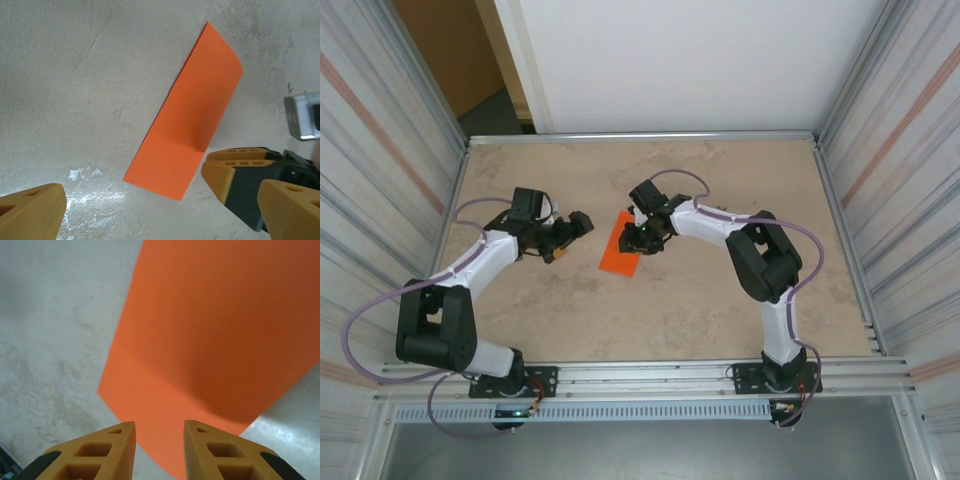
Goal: Fold a paper plane with a square sheet of paper (pick it up from the middle)
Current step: Move the paper to the center of the table.
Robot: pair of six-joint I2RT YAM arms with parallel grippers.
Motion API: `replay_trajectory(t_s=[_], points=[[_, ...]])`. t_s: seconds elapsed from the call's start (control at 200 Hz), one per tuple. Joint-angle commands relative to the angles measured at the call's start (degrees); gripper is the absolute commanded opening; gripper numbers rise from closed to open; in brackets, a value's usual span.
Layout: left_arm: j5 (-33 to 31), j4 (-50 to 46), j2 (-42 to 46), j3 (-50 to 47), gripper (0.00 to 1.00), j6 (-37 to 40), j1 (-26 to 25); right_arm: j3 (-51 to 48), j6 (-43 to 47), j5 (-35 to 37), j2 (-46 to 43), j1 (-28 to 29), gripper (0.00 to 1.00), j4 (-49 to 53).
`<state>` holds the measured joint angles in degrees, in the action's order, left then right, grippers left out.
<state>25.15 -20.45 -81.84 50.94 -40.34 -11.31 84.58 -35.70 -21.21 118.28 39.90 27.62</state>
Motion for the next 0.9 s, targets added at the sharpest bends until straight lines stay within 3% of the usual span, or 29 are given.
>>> replay_trajectory(t_s=[0.0,0.301,0.391,0.541,0.732,0.892], points=[[1.57,0.69,-0.4,0.65,0.99,-0.09,0.24,2.66,4.1,-1.66,3.15,0.54,0.3,5.34],[4.18,1.55,-1.98,0.7,0.99,-0.27,-0.49,0.17,14.65,1.57,4.64,-0.11,0.28,11.89],[5.62,1.55,-3.07,0.57,0.99,-0.25,-1.68,-2.55,18.47,3.33,3.19,-1.89,0.26,13.5],[6.77,2.45,-5.15,0.17,0.99,-1.33,-5.65,-5.9,21.99,0.02,-2.59,-4.98,0.26,13.11],[9.45,8.16,-8.79,-0.96,0.97,-5.83,-11.21,-12.22,8.84,-4.7,-12.57,-8.1,0.32,0.3],[11.12,11.79,-12.79,-0.22,0.84,-7.65,-13.87,-16.81,-2.74,-7.03,-13.94,-9.67,0.31,-10.02]])
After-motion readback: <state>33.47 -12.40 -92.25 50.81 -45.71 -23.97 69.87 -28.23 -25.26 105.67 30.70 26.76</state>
